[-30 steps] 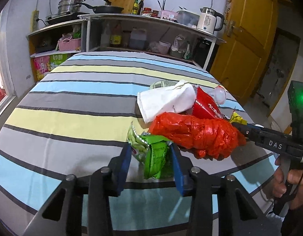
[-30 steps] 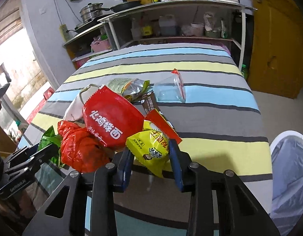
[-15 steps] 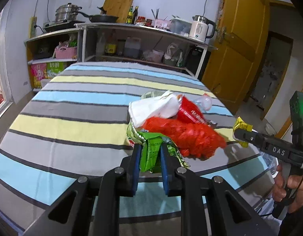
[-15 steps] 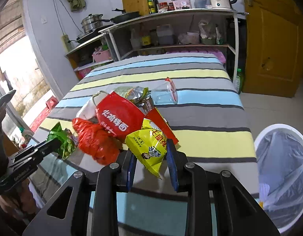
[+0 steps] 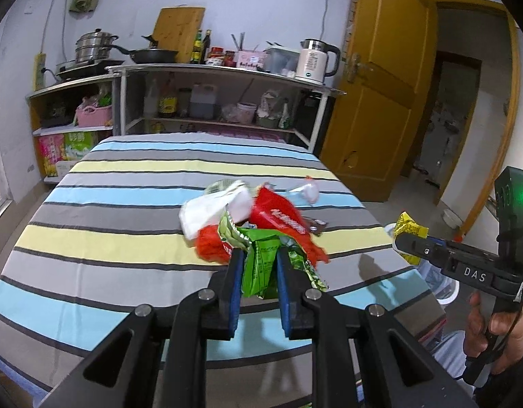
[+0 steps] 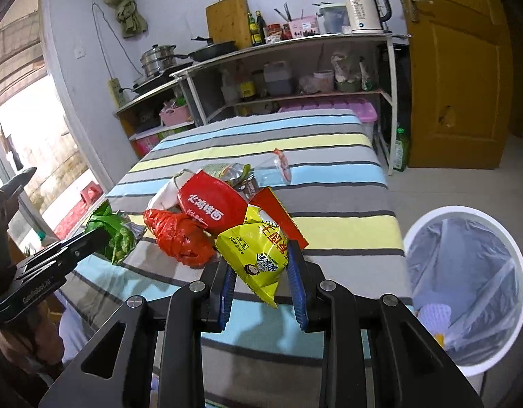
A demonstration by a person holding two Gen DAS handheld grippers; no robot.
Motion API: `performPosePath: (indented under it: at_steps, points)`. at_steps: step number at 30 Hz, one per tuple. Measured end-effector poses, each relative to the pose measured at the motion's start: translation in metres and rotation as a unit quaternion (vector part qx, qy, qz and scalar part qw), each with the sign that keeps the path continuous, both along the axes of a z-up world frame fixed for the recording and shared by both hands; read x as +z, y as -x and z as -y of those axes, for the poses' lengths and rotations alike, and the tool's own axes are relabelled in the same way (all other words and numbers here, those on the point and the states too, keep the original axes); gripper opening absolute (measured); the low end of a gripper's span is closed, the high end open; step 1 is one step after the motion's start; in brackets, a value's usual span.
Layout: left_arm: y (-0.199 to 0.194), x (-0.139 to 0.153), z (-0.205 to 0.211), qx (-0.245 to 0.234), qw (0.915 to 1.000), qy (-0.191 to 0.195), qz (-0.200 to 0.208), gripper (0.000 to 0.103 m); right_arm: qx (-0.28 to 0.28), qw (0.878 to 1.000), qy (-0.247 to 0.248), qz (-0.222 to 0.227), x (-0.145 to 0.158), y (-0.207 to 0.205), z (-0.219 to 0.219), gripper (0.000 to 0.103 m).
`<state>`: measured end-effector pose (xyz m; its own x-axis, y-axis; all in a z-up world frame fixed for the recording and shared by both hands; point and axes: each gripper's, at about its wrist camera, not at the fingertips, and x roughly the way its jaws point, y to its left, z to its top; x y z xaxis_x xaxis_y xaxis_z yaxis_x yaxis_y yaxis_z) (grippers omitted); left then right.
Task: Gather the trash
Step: 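Carry both wrappers over the bin and open both tools to drop them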
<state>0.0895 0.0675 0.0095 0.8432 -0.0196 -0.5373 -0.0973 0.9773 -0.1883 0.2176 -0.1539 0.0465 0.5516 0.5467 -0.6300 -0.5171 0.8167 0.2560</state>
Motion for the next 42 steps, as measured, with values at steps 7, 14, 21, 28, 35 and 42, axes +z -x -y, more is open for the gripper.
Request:
performPosePath:
  at_steps: [7,14,21,28,35,42]
  points:
    - [-0.010,0.006,0.030,-0.040,0.9992,0.000,0.006,0.019,-0.030,1.000,-0.005,0.008,0.007,0.007,0.029,0.030]
    - [-0.024,0.014,0.067,-0.091,0.9958,0.000,0.014,0.019,-0.066,0.998,-0.006,0.016,0.011,0.012,0.064,0.030]
    - [-0.043,0.020,0.105,-0.139,0.9901,0.000,0.021,0.019,-0.107,0.994,-0.005,0.017,0.010,0.011,0.101,0.030]
    - [-0.063,0.019,0.140,-0.183,0.9829,0.003,0.016,0.019,-0.144,0.990,-0.002,0.009,0.001,0.009,0.135,0.030]
    - [-0.085,0.011,0.171,-0.216,0.9764,0.001,0.007,0.019,-0.173,0.985,-0.001,-0.007,-0.013,0.001,0.162,0.030]
    - [-0.107,-0.001,0.200,-0.243,0.9698,-0.001,-0.013,0.019,-0.192,0.981,0.000,-0.031,-0.032,-0.012,0.182,0.030]
